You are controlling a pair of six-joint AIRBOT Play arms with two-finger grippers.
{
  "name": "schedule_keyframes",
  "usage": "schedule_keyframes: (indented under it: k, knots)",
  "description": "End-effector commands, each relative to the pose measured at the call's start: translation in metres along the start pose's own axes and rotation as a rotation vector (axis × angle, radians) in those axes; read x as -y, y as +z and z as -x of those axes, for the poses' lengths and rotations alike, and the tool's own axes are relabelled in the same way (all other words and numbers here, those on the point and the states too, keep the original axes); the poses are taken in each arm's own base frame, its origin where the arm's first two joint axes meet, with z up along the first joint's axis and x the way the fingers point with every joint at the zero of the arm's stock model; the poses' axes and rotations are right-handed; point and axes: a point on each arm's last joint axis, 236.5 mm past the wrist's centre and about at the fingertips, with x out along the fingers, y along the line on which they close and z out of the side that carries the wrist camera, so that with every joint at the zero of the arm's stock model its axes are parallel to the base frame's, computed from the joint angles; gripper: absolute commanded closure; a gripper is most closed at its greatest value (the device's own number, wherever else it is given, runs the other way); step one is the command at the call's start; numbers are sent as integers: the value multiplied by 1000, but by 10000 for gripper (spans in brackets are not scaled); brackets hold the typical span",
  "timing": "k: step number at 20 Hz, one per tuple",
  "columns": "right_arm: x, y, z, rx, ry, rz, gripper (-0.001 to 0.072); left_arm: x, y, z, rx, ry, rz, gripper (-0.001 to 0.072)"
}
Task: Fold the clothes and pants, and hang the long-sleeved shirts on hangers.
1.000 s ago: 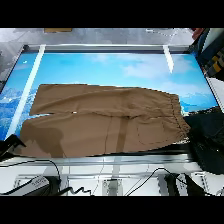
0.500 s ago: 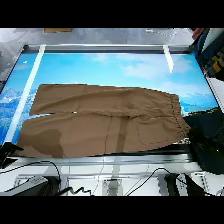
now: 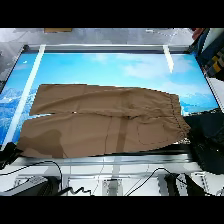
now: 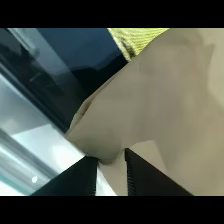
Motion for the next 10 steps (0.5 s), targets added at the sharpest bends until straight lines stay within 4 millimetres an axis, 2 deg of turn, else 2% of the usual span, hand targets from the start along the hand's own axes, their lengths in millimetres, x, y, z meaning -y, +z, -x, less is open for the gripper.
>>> schedule_keyframes:
  k: [1,3,6,8,10]
  knots:
    - [-1,-1,0,-5,2,0,680,-5,4,-3,24,17,1,666]
    - [-2,-2,2,-13,5,24,680,3,8,-1,46,-8,1,693]
    - [0,1,15,-40,-30,86,681,49,32,15,163,-129,-82,694]
    - [0,6,32,-67,-65,138,680,76,44,31,232,-174,-118,695]
    - [2,11,52,-91,-114,186,681,91,52,49,288,-173,-164,695]
